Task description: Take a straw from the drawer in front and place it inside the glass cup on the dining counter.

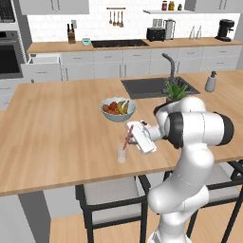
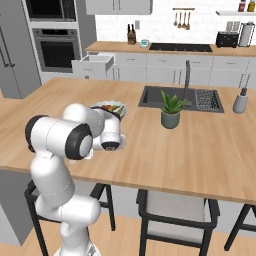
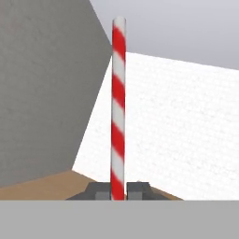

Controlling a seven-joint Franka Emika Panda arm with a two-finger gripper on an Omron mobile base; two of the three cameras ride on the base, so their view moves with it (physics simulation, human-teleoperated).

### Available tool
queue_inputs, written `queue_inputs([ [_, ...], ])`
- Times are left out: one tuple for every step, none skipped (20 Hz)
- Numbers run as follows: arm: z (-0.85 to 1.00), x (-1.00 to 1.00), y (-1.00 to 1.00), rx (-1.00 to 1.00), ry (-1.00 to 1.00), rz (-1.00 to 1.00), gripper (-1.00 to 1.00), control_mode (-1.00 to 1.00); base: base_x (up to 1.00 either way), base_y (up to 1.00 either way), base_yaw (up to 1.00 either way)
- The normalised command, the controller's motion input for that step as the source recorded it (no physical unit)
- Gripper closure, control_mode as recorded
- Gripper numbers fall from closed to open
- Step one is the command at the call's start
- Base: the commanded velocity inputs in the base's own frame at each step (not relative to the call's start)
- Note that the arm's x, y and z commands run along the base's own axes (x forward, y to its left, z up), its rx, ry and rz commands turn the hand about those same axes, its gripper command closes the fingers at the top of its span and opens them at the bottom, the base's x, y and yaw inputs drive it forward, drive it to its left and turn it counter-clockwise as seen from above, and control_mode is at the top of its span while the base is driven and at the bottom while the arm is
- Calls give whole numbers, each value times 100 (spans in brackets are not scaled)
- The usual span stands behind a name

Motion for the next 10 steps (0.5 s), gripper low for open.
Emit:
queue_inputs([
  [-18, 17, 0, 0, 11, 0, 100, -100, 0, 0, 0],
  [-16, 16, 0, 0, 11, 0, 100, -100, 0, 0, 0],
  [-16, 17, 0, 0, 10, 0, 100, -100, 0, 0, 0],
  [-13, 16, 0, 0, 8, 0, 100, -100, 0, 0, 0],
  [-12, 15, 0, 0, 7, 0, 100, -100, 0, 0, 0],
  [-9, 12, 0, 0, 6, 0, 100, -100, 0, 0, 0],
  [-11, 12, 0, 0, 7, 0, 100, -100, 0, 0, 0],
  [-9, 6, 0, 0, 5, 0, 100, -100, 0, 0, 0],
  [-14, 6, 0, 0, 6, 0, 100, -100, 0, 0, 0],
  [-18, 8, 0, 0, 6, 0, 100, -100, 0, 0, 0],
])
